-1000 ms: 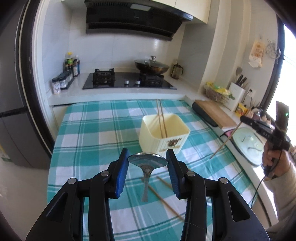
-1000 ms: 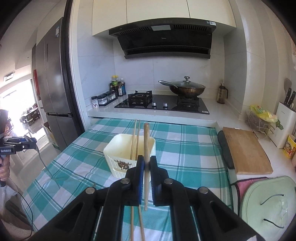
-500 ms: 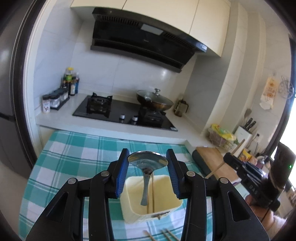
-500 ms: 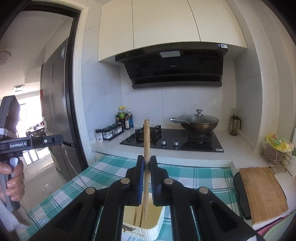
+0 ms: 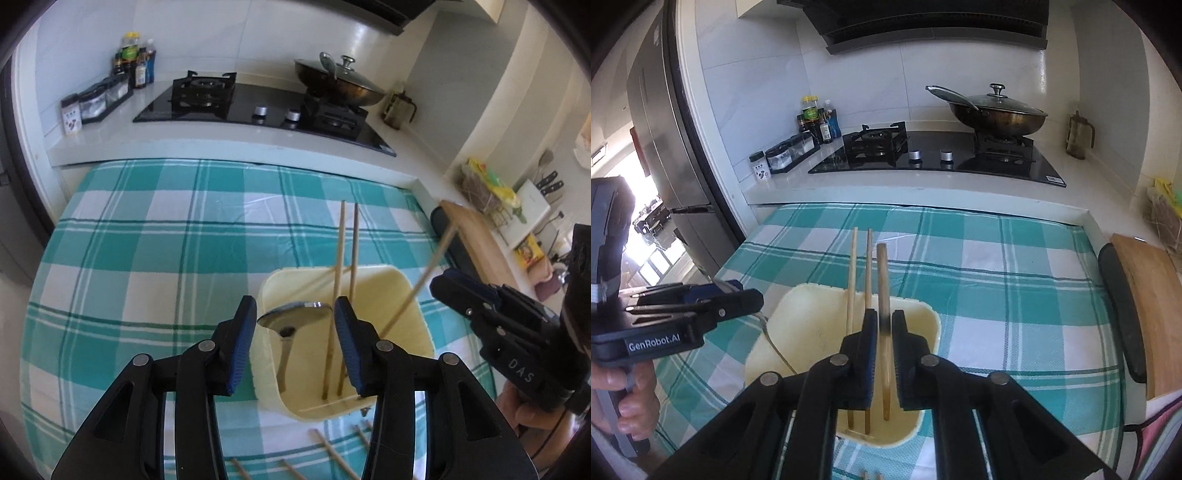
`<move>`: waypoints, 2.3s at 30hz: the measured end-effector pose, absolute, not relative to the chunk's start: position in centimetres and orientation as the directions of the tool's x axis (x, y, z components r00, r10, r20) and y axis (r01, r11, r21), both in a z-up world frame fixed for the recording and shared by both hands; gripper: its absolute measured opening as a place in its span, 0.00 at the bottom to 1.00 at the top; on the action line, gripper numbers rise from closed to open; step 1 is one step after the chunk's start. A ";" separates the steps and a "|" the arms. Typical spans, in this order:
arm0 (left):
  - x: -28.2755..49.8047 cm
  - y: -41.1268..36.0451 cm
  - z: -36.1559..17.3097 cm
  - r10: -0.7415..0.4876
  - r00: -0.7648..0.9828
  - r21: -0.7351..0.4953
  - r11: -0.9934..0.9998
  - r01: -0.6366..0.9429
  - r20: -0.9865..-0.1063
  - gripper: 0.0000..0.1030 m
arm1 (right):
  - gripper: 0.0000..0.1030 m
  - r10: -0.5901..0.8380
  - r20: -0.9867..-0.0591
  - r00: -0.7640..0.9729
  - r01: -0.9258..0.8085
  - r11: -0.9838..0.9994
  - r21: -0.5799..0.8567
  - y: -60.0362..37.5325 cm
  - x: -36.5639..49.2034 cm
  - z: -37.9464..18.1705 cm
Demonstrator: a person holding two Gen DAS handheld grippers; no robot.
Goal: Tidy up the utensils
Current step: 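Carry the spoon and chopstick over the cream box and release them inside, then move both open grippers back over the remaining utensils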
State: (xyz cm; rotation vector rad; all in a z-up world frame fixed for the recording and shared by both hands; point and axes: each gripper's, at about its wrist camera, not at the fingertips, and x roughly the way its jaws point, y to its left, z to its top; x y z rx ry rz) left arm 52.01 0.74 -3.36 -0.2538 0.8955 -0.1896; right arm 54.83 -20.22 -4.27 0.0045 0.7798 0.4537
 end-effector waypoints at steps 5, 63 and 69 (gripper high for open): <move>47.6 2.9 -1.7 -0.250 0.633 -0.245 0.965 0.098 -0.733 0.68 | 0.49 0.415 -0.580 0.701 -0.373 0.907 0.197 -22.9 51.6 -1.9; 31.1 -4.0 -19.3 -0.041 0.532 -0.045 0.999 0.006 -0.846 0.91 | 0.56 0.022 -0.789 0.614 -0.039 0.999 -0.003 -38.1 28.5 -21.8; 30.1 -4.1 -20.0 -0.013 0.536 -0.001 1.000 0.022 -0.844 0.90 | 0.56 0.021 -0.789 0.615 -0.039 0.999 -0.004 -38.0 28.5 -21.8</move>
